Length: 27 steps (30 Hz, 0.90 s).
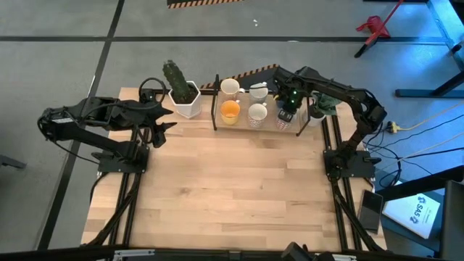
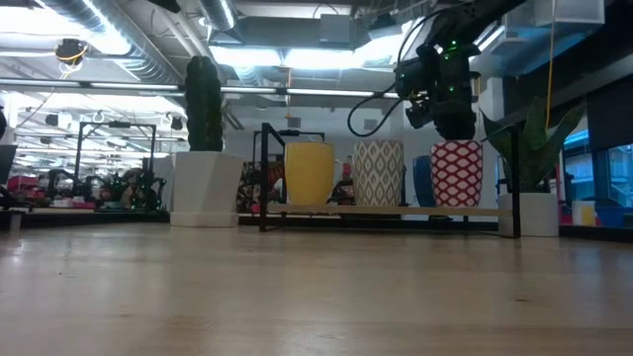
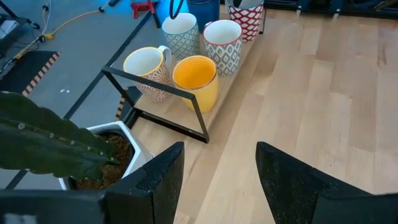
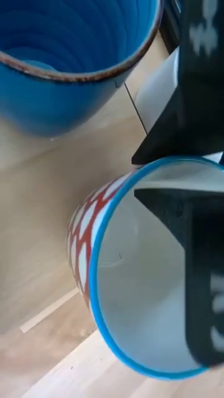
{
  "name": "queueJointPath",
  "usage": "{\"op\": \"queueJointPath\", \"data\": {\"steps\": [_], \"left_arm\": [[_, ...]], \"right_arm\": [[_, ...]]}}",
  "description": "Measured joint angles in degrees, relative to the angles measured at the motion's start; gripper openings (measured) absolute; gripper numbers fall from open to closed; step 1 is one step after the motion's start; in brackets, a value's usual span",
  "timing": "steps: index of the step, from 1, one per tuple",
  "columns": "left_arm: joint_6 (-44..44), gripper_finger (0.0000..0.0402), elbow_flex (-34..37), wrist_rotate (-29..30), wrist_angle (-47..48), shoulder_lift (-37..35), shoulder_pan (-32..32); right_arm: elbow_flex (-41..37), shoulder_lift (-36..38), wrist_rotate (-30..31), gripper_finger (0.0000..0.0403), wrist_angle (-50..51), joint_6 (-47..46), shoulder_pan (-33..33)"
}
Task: Place coffee mugs
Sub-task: Put the red blue patterned mug on the shelf, then return to Home Position
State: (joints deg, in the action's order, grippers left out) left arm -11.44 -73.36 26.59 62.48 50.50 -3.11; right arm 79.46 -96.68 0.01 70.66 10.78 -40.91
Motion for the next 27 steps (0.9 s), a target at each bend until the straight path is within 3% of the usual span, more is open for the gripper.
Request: {"op": "queueJointPath", "data": {"steps": [8,27], "left_arm": [[0.0,0.0194,0.0,-0.02,-0.02,0.0,0.0],[-0.04,0.0194,0.0,-0.22,-0.07,0.0,0.0]], "right_arm": [[0.69,0.0,0.02,0.0118,-0.06,-0.04,0.0],[14.85,0.09,-2.59,0.0124,3.54,1.87,0.07]]}}
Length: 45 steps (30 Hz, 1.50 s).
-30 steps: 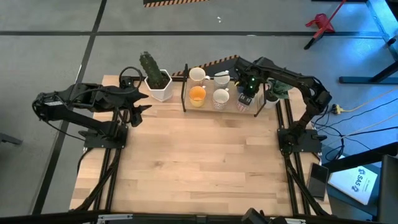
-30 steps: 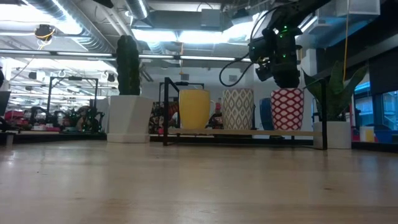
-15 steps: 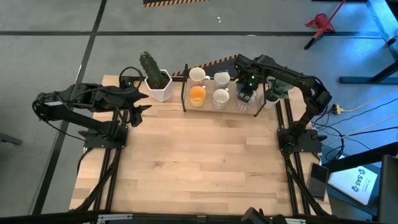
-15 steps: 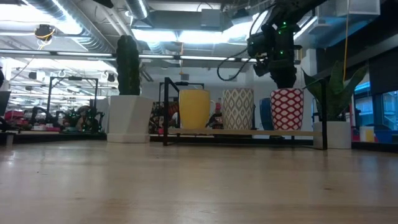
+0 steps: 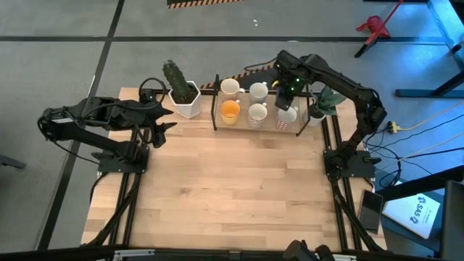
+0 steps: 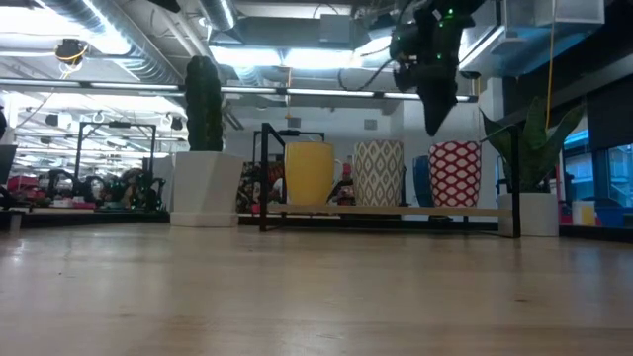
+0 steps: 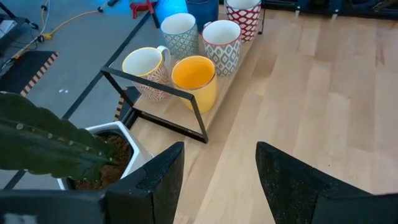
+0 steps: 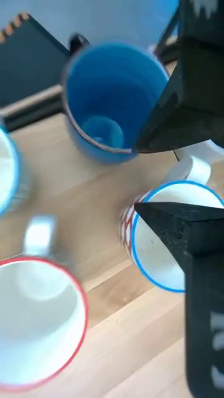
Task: Place coffee mugs
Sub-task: Return to Home Position
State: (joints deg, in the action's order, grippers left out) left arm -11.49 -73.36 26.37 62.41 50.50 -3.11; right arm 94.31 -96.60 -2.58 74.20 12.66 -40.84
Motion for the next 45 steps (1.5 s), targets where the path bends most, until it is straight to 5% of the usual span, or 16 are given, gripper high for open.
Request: {"op": "queueJointPath", "data": {"steps": [11,20,27,33,45], "left_arm": [[0.04,0.0194,0.0,-0.11,-3.05,0.0,0.0],[0.34,0.0194,0.0,0.23,-2.94,-0.02,-0.01],[7.25,0.0194,-0.11,-16.37,-18.32,-4.45,-0.04],[8.66,0.0194,-0.04,-18.04,-20.34,-10.92,-0.02],[3.66,0.0194,5.71,-17.51,-22.33,-23.35,0.0]], "right_arm": [[17.6,0.0,-7.11,0.0124,0.75,6.67,1.53],[34.45,3.8,-7.41,0.0124,0.81,21.67,12.73],[34.61,12.68,-5.89,0.0124,1.24,26.0,22.33],[21.88,25.29,-0.09,0.0124,-6.79,22.24,26.06],[-34.45,57.26,5.04,0.0124,-48.57,14.39,27.34]]}}
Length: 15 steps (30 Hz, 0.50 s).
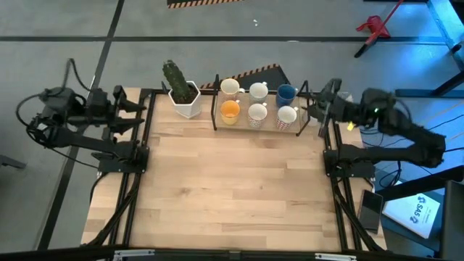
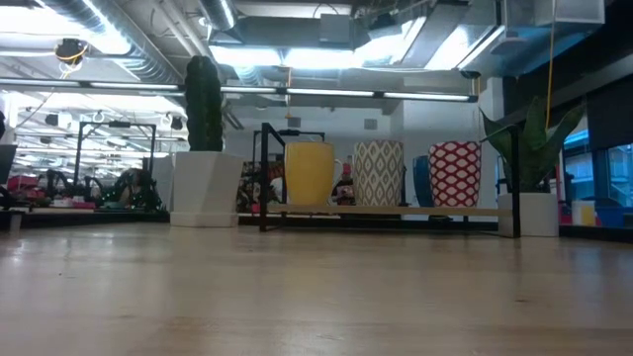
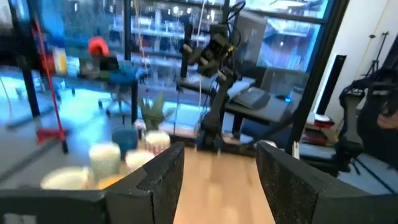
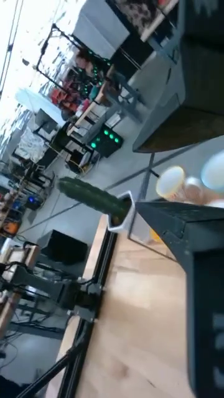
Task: Place coffee mugs
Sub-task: Return to Home Position
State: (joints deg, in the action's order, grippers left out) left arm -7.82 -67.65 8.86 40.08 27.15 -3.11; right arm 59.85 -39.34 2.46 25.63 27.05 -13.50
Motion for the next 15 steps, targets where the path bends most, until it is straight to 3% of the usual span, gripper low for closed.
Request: {"op": "queueJointPath", "data": {"steps": [6,15], "left_arm": [[-6.09,0.0194,11.18,0.65,-3.68,-5.71,-0.01],[-9.38,0.0194,29.82,-1.55,-13.34,-12.8,-0.02]], "right_arm": [[-19.51,12.29,-0.51,0.0124,-10.16,-6.49,0.02],[-32.14,25.64,0.59,0.0124,-14.29,-13.34,-0.02]]}}
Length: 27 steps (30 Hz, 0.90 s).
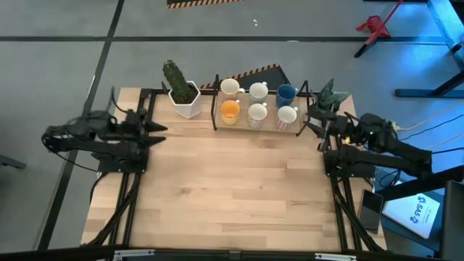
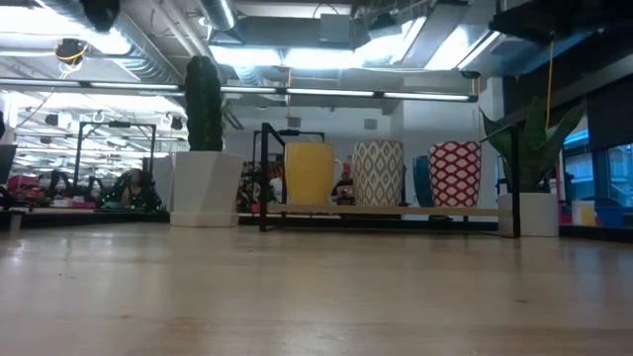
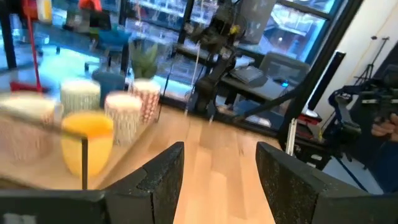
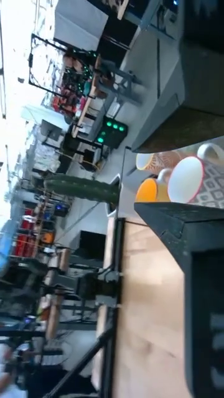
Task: Place coffee mugs
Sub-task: Return to Home Position
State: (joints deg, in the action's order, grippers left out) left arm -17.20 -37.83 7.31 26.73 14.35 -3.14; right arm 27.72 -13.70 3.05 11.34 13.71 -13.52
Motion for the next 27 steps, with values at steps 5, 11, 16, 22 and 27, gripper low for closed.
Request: {"op": "queueJointPath", "data": {"steps": [5,11,16,22,27], "left_arm": [[-3.1,0.0194,12.13,-0.59,-7.09,-4.82,0.0],[-6.68,0.0194,23.04,-0.98,-11.1,-11.55,0.02],[-9.17,0.0194,28.36,0.83,-11.37,-14.18,0.02],[-10.72,0.0194,32.59,0.29,-12.18,-14.1,0.02],[-7.2,0.0194,33.03,-1.93,-14.11,-14.12,0.0]], "right_arm": [[-5.75,3.02,-0.71,0.0124,-5.55,-1.81,0.0],[-14.05,3.8,-5.86,0.0124,-17.31,-3.17,0.04],[-21.78,3.75,-7.65,0.0124,-28.98,-3.91,0.04],[-27.26,3.72,-7.12,0.0124,-31.54,-7.3,0.04],[-27.29,3.75,-6.7,0.0124,-28.97,-7.45,0.04]]}}
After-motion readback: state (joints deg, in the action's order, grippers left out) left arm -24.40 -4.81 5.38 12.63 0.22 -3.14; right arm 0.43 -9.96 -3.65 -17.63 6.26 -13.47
